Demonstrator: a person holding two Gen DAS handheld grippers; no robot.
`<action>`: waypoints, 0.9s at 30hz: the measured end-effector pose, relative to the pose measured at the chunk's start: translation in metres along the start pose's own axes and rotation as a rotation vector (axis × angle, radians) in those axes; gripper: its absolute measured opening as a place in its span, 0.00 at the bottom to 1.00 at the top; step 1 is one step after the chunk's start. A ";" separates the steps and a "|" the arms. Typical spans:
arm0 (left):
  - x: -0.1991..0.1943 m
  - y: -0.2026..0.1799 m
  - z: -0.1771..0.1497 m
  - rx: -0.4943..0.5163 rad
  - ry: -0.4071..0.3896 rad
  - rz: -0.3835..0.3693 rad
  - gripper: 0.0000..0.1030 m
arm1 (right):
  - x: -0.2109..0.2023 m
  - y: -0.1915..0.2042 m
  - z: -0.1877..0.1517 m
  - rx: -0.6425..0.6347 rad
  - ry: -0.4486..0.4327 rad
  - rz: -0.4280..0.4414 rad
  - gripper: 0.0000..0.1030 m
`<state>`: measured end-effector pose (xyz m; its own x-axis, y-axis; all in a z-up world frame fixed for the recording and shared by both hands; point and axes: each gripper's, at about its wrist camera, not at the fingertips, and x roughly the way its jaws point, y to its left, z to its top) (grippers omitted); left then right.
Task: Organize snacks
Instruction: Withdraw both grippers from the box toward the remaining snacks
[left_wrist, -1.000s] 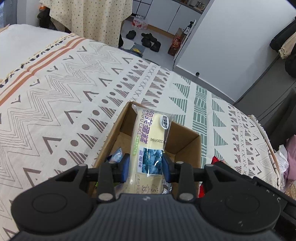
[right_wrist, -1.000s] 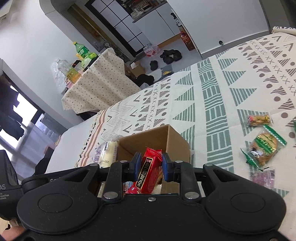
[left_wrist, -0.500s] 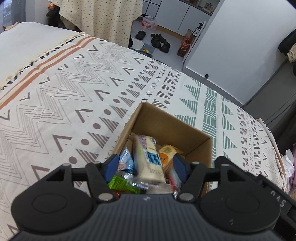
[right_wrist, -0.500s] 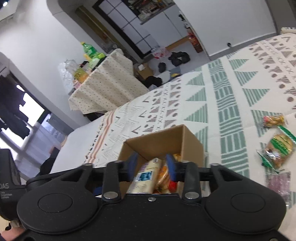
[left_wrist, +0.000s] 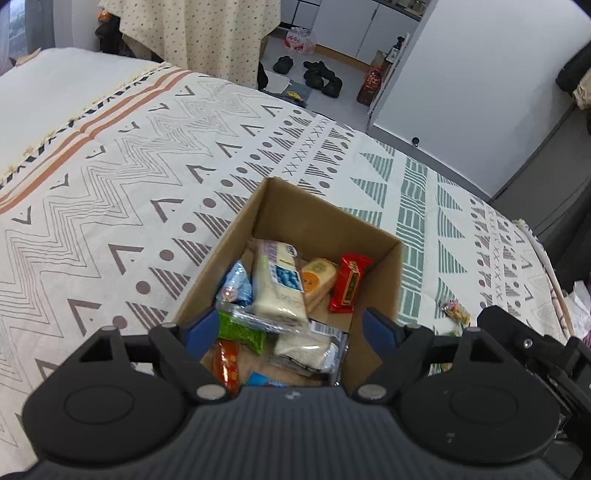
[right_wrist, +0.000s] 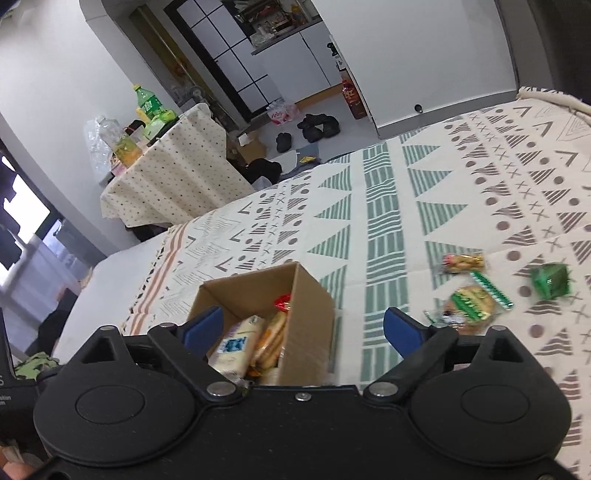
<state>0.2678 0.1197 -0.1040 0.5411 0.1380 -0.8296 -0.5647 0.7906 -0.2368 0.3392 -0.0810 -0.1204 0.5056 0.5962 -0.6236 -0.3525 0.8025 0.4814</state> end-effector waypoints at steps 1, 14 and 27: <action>-0.001 -0.003 -0.001 0.004 0.001 -0.002 0.82 | -0.002 -0.001 0.000 -0.002 0.003 -0.005 0.93; -0.015 -0.051 -0.021 0.055 -0.031 -0.036 0.89 | -0.041 -0.035 0.008 0.026 -0.022 -0.012 0.97; -0.016 -0.097 -0.038 0.090 -0.037 -0.038 0.96 | -0.067 -0.094 0.019 0.131 -0.049 -0.033 1.00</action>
<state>0.2906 0.0182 -0.0874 0.5843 0.1276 -0.8015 -0.4859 0.8460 -0.2195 0.3537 -0.1964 -0.1119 0.5541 0.5652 -0.6111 -0.2312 0.8098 0.5392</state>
